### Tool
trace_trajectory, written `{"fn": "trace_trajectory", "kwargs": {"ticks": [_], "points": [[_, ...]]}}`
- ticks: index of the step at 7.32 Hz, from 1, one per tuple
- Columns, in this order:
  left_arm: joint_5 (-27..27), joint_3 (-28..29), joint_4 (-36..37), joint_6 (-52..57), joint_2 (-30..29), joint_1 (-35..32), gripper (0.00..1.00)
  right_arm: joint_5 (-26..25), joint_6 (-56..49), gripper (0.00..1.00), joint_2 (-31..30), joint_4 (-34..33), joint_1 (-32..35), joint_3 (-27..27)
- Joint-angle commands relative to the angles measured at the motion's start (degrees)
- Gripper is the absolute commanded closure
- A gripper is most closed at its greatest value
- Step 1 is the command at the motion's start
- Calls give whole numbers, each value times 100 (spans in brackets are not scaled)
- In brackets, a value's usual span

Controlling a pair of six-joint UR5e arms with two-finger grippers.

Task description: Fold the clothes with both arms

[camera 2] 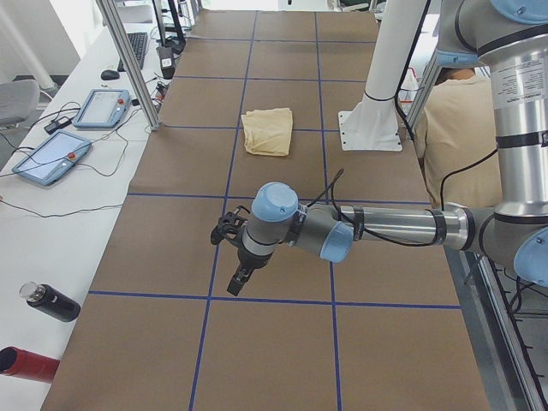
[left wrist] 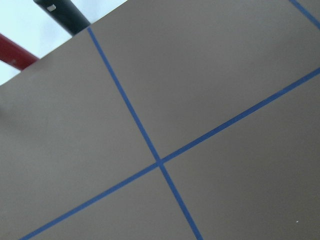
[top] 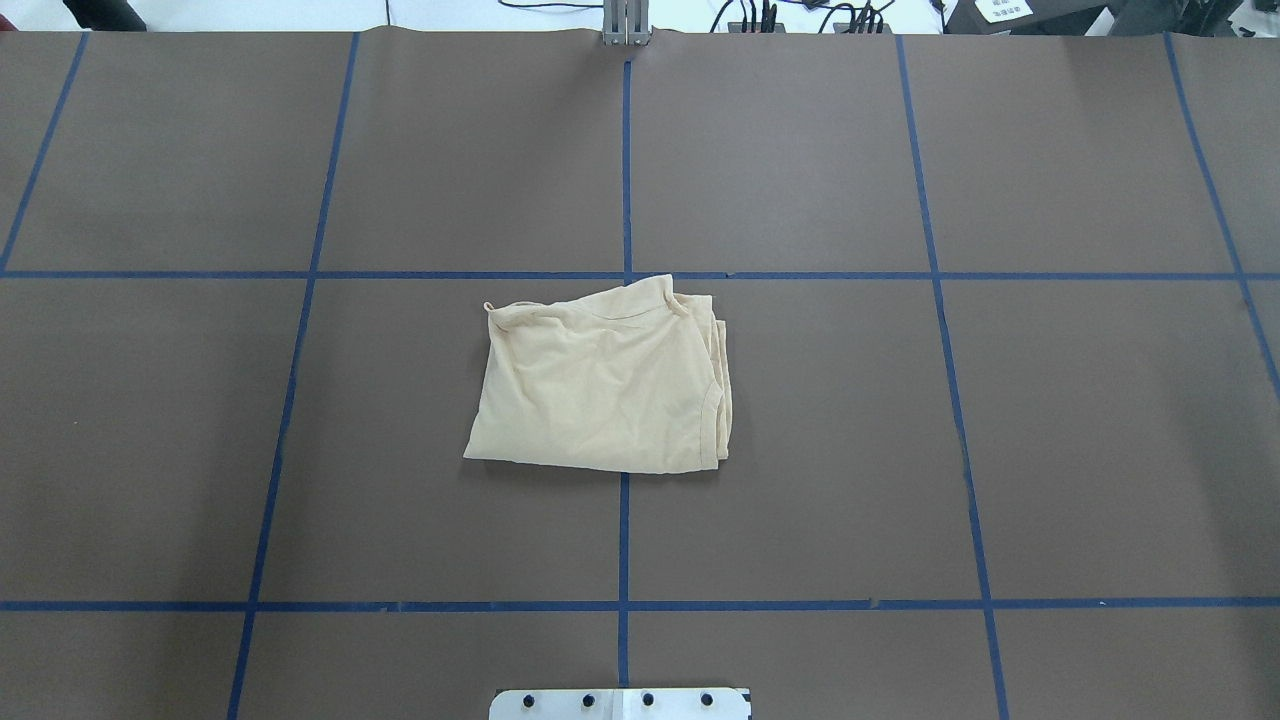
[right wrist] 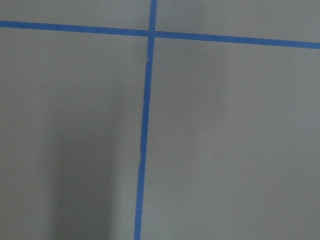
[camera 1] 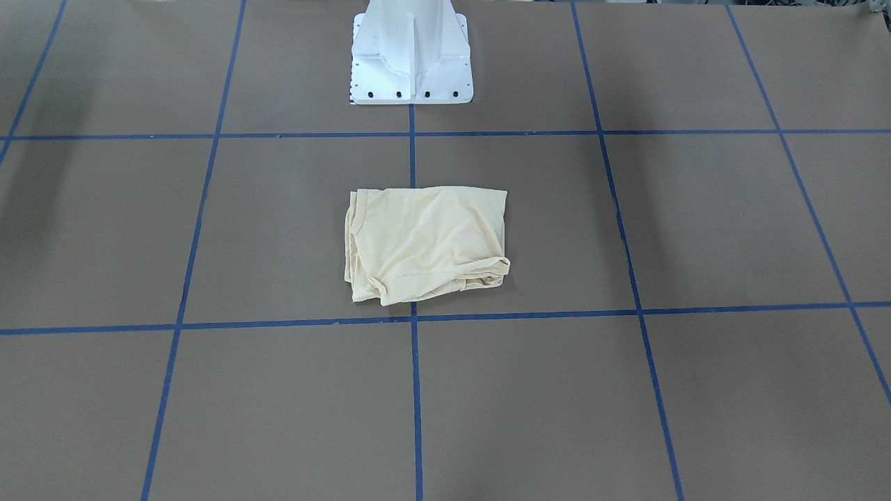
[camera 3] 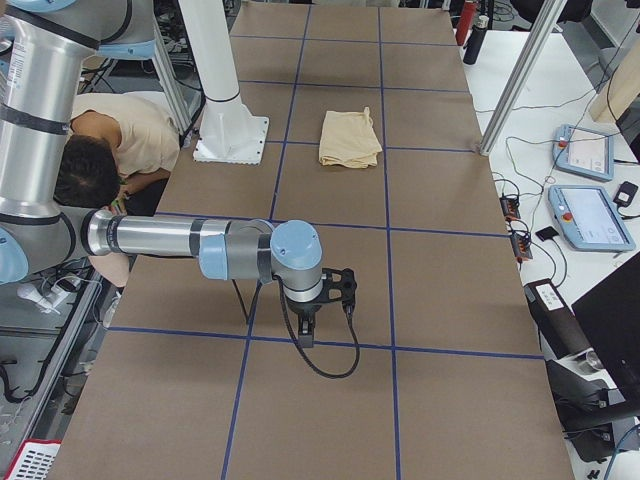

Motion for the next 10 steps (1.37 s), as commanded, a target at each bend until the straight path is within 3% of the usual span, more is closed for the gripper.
{"fn": "trace_trajectory", "kwargs": {"ticks": [1,2,3,4,10], "points": [[-53,171,242,-59,-94,-100,0,468,-81,0,10,128,26,-6],[-62,285,383,-59,-139,-100,0,508,-47,0,10,233,-113,21],[-323,356,393,-68,-52,-109,0,-14,14,0,10,208,-427,21],[-822,444,358,-146,44,-127,0,-219,23,0,10,208,-552,21],[-1047,515,288,-77,45,-144,0,-36,-64,0,-69,278,-545,-199]]}}
